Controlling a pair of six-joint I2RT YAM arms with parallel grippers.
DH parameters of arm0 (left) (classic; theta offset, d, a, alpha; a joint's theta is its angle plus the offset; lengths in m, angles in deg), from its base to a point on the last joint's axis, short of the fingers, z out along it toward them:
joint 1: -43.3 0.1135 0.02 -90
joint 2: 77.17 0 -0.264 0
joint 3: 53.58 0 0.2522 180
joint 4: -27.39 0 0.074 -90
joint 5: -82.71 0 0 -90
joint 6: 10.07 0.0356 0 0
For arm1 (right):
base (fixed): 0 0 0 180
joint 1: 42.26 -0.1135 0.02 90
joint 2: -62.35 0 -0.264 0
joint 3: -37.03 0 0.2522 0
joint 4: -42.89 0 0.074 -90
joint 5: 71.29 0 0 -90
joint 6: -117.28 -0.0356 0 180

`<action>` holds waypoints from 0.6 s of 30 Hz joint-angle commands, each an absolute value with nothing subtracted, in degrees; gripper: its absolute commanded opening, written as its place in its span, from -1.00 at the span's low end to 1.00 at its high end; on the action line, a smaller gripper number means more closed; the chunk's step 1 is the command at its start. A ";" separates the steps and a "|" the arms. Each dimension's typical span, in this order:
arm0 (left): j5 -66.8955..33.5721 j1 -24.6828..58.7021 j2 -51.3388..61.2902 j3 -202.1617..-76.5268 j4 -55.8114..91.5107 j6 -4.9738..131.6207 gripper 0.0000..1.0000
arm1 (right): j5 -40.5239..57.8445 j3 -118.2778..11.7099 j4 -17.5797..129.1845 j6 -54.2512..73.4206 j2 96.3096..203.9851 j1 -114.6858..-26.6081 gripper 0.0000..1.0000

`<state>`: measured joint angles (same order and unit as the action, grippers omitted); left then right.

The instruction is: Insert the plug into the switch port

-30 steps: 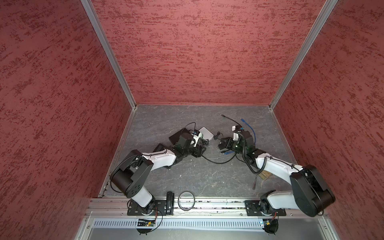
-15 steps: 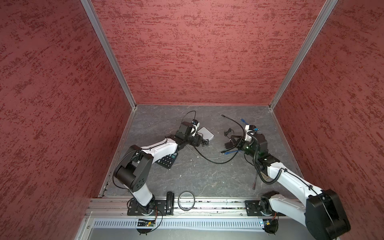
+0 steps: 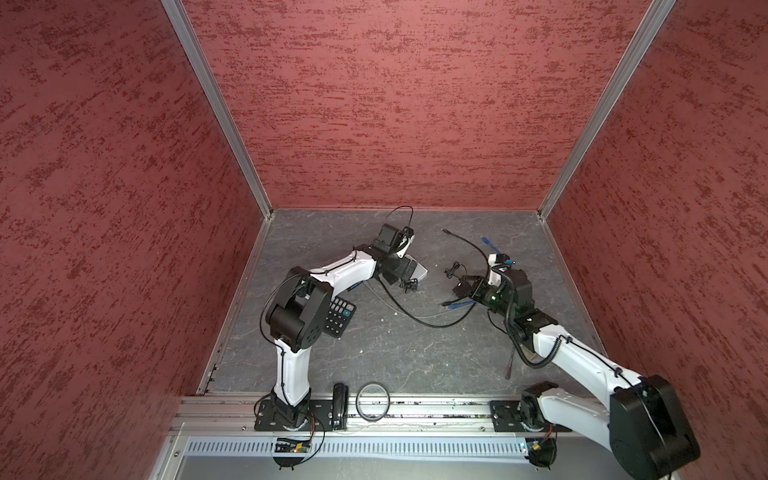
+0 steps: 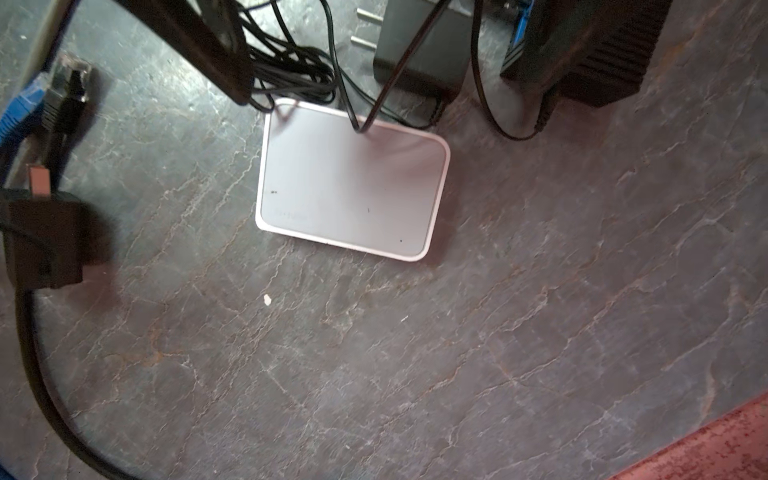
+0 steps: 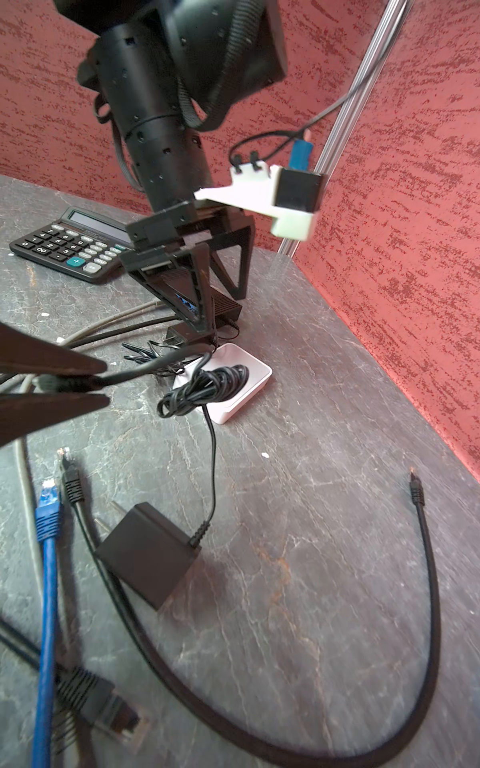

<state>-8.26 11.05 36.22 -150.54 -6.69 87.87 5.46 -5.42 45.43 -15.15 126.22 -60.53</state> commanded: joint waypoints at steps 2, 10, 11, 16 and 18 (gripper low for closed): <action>-5.15 10.04 40.79 -156.12 -9.95 86.28 0.99 | 4.89 -4.48 44.62 -15.50 126.90 -60.37 -0.91; -3.29 9.46 48.70 -165.88 -18.52 75.30 1.00 | 4.26 -3.46 43.12 -15.79 127.82 -60.37 -0.90; -3.70 9.67 49.24 -166.68 -19.67 73.29 0.99 | 4.40 -3.39 43.06 -15.79 127.91 -60.36 -0.90; -3.38 10.12 50.55 -168.10 -22.58 68.02 0.99 | 4.33 -3.23 42.59 -15.54 128.04 -60.36 -0.90; -4.14 10.49 50.95 -168.15 -22.81 67.89 0.99 | 4.43 -3.21 42.51 -15.50 128.08 -60.42 -0.90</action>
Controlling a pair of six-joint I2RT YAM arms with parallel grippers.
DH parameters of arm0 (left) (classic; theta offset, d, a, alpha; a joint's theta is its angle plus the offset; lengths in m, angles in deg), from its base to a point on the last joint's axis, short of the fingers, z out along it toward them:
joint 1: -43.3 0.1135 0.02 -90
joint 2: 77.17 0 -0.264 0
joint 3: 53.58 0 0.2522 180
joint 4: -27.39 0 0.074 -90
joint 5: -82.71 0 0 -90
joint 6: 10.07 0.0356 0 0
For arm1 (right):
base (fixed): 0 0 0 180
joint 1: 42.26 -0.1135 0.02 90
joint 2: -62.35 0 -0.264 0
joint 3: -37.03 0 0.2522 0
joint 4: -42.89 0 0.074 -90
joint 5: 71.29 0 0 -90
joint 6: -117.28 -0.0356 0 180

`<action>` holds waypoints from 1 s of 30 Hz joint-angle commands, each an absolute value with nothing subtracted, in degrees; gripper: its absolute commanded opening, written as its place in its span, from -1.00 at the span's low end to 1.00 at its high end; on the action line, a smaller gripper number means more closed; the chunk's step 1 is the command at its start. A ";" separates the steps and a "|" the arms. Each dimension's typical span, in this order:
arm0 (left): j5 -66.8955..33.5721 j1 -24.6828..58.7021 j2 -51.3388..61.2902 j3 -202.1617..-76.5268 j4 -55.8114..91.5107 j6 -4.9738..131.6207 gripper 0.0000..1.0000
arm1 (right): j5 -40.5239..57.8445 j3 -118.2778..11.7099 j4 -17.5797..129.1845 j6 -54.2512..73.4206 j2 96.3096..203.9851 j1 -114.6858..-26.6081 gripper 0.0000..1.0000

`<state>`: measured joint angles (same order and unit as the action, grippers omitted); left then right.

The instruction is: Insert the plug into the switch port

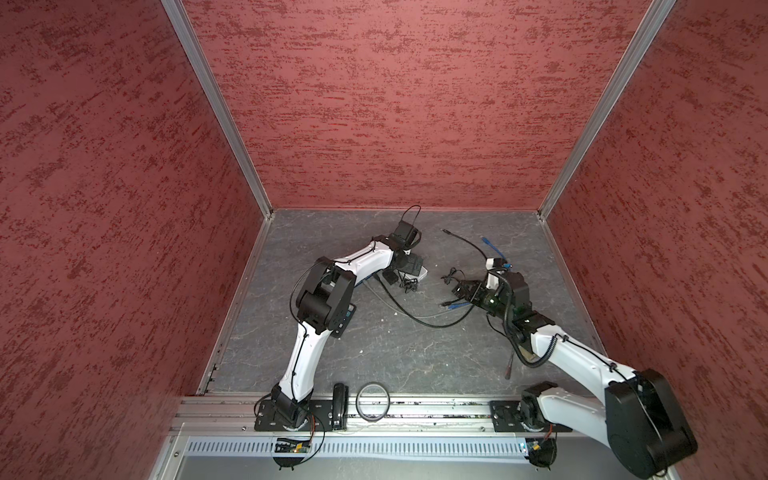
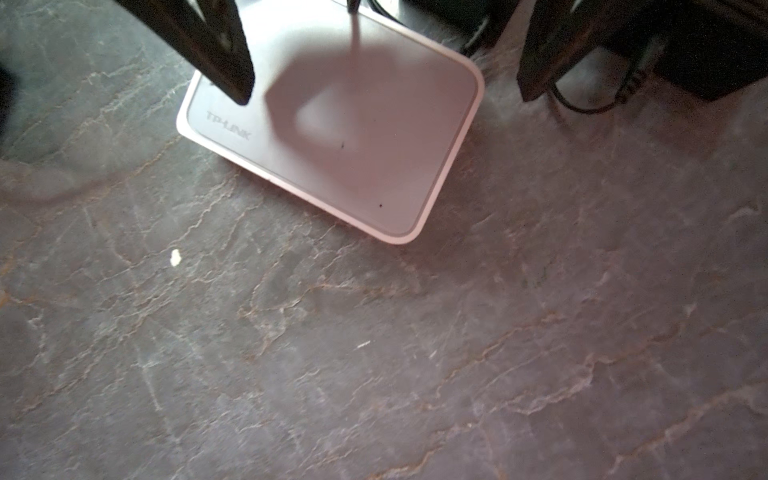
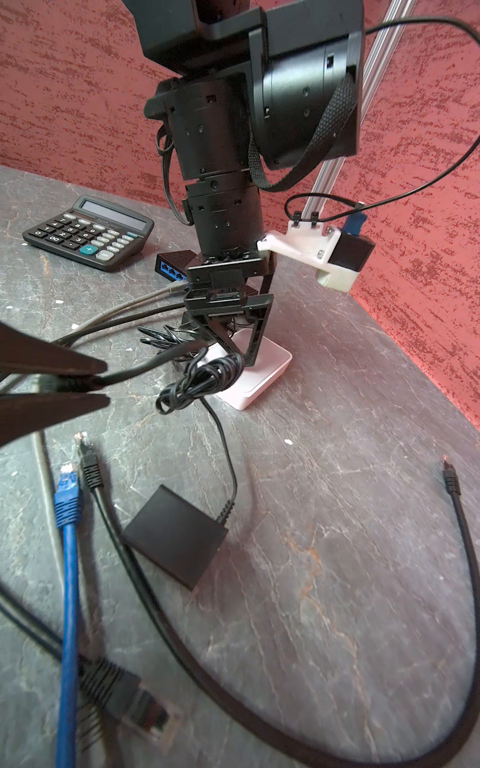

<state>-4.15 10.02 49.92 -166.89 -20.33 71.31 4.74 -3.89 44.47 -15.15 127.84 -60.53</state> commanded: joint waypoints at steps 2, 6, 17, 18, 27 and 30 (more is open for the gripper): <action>-6.25 10.86 51.07 -168.03 -22.99 67.73 0.99 | 4.44 -3.02 42.41 -15.40 128.08 -60.37 -0.90; -10.72 11.05 49.96 -165.80 -20.57 67.33 1.00 | 4.46 -2.69 41.98 -15.43 128.13 -60.37 -0.90; -20.17 11.38 48.68 -162.64 -14.52 66.29 1.00 | 4.83 -1.81 41.37 -15.02 128.09 -60.37 -0.89; -20.84 11.39 48.16 -161.97 -13.69 66.69 0.99 | 4.91 -1.79 41.36 -14.93 128.08 -60.35 -0.89; -8.92 11.42 45.35 -164.14 -20.26 75.15 0.99 | 5.30 -1.69 41.46 -14.55 128.18 -60.33 -0.89; -4.15 11.48 44.56 -165.06 -20.73 76.76 1.00 | 5.36 -1.63 41.14 -14.72 128.35 -60.37 -0.88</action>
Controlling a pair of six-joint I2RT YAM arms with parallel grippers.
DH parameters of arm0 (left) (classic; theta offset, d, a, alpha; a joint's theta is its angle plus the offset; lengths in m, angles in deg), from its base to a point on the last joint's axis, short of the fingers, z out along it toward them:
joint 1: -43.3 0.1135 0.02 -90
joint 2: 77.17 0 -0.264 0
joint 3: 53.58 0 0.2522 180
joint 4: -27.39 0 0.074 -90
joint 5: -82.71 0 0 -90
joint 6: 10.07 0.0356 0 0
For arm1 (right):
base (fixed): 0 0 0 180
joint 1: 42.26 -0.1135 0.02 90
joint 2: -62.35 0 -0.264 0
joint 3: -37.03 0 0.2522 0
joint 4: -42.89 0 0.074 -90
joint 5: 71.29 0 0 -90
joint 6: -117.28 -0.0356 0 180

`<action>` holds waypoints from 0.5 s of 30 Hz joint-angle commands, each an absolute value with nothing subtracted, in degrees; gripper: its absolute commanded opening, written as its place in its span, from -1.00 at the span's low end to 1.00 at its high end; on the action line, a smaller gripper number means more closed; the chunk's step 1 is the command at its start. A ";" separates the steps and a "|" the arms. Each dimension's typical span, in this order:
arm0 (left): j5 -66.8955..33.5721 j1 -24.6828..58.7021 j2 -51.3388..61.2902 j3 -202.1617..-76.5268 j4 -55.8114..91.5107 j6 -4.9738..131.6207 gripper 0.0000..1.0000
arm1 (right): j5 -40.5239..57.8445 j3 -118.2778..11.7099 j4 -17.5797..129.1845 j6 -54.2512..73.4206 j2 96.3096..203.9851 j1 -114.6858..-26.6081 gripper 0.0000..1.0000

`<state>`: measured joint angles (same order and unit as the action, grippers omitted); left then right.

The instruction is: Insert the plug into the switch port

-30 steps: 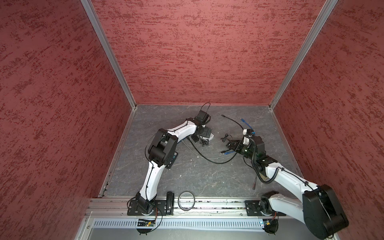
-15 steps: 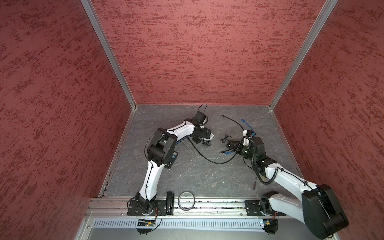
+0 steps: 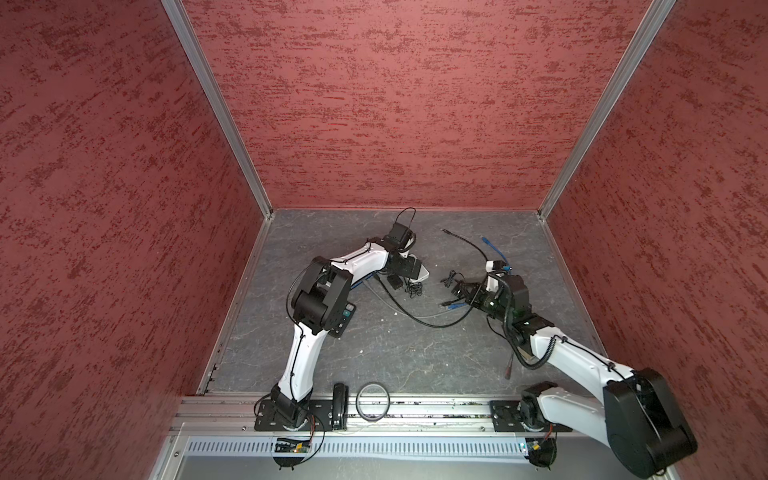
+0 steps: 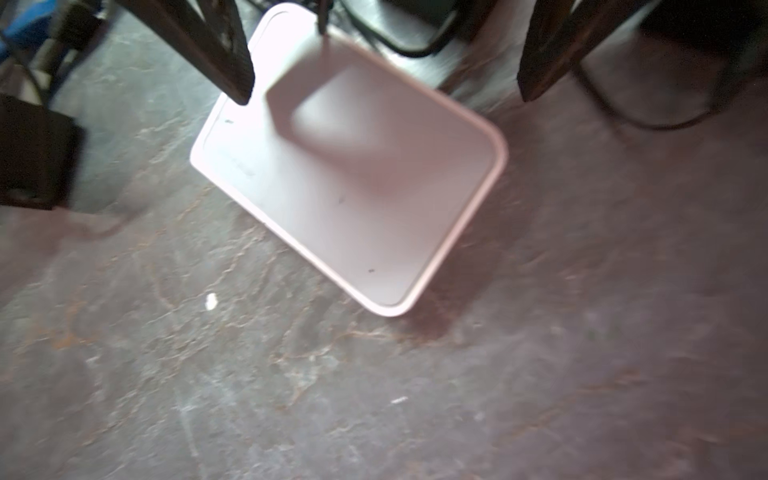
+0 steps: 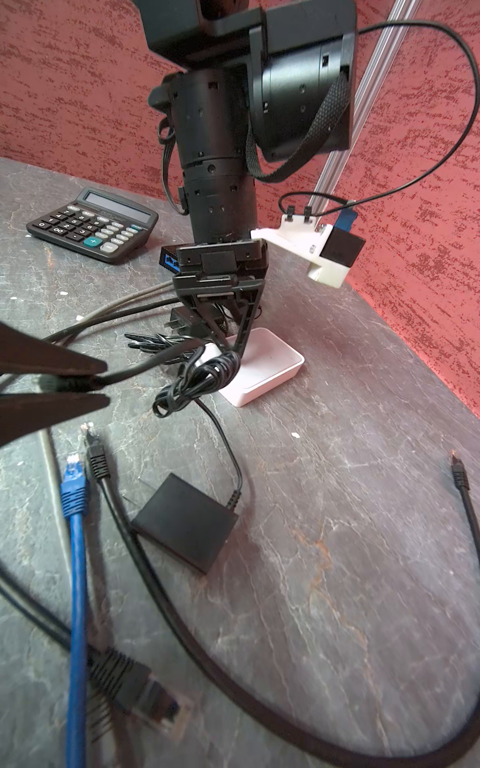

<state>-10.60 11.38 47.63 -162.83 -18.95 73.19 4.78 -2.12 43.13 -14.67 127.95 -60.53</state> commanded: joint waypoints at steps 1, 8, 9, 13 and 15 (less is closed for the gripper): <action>-3.42 11.44 44.69 -165.71 -20.79 77.19 0.99 | 5.27 -1.65 40.89 -14.73 128.52 -60.37 -0.88; -1.84 10.90 48.62 -170.84 -19.20 78.56 1.00 | 4.83 -1.91 40.93 -15.00 129.06 -60.37 -0.88; -1.63 10.79 49.44 -171.67 -19.15 78.80 0.99 | 4.87 -1.96 41.09 -15.03 128.90 -60.37 -0.88; 1.22 9.92 53.95 -176.32 -20.44 79.83 0.99 | 4.83 -1.85 41.49 -14.96 128.06 -60.37 -0.88; 2.89 9.64 55.95 -178.46 -21.27 79.57 0.99 | 4.93 -1.71 41.69 -15.04 127.70 -60.40 -0.88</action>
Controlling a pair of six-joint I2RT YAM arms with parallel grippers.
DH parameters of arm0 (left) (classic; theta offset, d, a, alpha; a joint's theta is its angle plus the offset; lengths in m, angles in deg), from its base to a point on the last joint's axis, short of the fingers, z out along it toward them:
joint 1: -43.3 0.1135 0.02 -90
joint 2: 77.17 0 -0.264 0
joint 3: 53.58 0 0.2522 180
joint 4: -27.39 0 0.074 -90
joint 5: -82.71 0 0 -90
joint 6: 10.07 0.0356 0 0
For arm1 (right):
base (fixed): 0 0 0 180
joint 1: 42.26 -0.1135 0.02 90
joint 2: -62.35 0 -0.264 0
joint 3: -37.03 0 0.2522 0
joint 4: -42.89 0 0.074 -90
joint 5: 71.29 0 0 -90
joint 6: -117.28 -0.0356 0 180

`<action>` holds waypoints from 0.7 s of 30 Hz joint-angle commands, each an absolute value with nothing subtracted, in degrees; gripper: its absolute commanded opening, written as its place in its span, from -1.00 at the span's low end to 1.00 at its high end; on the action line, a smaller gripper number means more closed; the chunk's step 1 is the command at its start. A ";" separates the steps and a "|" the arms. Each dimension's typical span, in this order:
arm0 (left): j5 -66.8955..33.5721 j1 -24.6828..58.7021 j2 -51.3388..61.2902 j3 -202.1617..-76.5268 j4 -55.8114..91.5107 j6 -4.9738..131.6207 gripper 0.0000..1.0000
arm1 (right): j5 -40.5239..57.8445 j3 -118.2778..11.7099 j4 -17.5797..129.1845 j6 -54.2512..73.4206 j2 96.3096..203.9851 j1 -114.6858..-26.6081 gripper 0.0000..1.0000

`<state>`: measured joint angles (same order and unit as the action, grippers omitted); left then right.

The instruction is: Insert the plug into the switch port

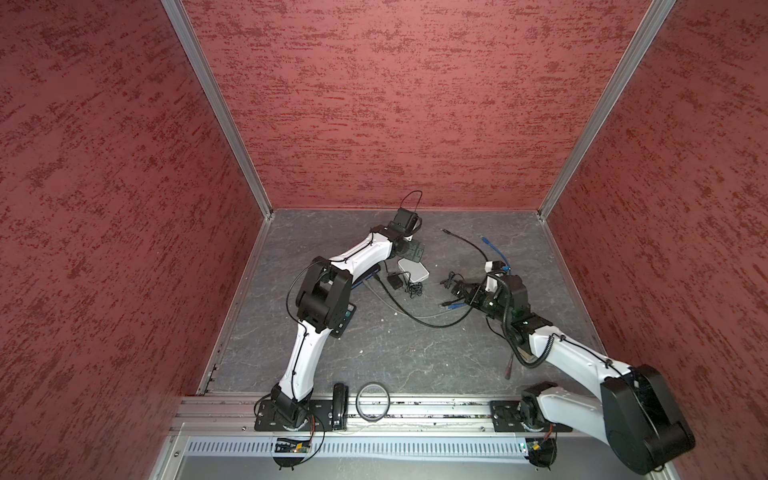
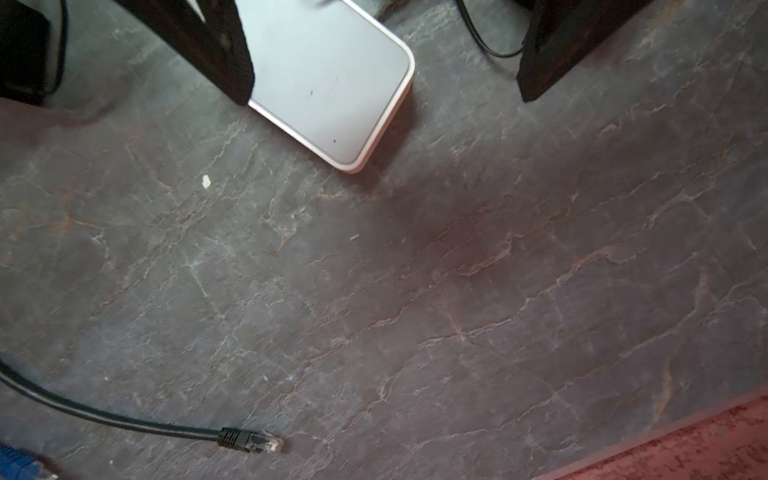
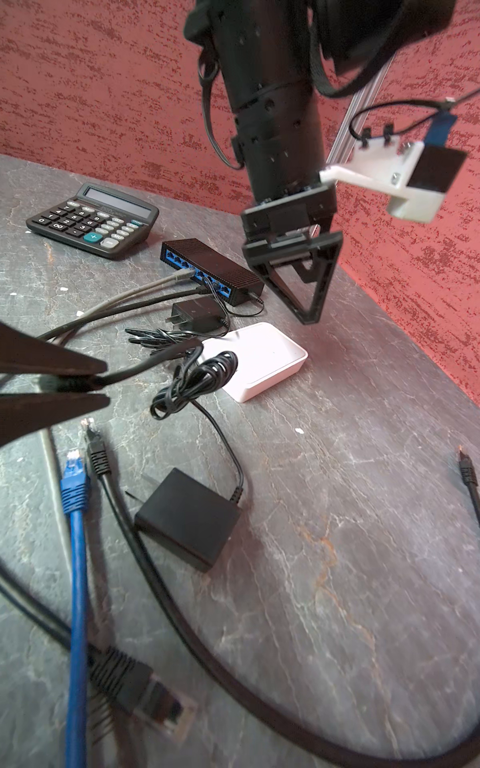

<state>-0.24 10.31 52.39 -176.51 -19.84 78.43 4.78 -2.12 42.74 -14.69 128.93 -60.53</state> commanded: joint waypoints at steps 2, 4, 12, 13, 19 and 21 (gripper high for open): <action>3.28 9.65 57.29 -179.54 -21.08 78.83 1.00 | 5.00 -1.54 41.97 -15.07 127.34 -60.38 -0.88; 3.50 9.74 58.19 -180.33 -20.83 78.59 0.99 | 5.01 -1.43 42.06 -15.02 127.05 -60.36 -0.88; 6.43 9.73 62.15 -185.19 -24.10 80.36 1.00 | 4.91 -0.99 42.37 -14.86 126.68 -60.36 -0.88; 6.75 9.83 62.69 -185.81 -24.97 80.52 1.00 | 4.91 -0.93 42.35 -14.90 126.64 -60.37 -0.88; 8.96 10.52 62.68 -185.87 -30.19 81.05 1.00 | 5.05 -0.74 42.59 -14.99 126.33 -60.34 -0.88; 9.61 10.82 62.36 -185.35 -31.97 81.72 1.00 | 5.04 -0.66 42.59 -15.00 126.24 -60.37 -0.88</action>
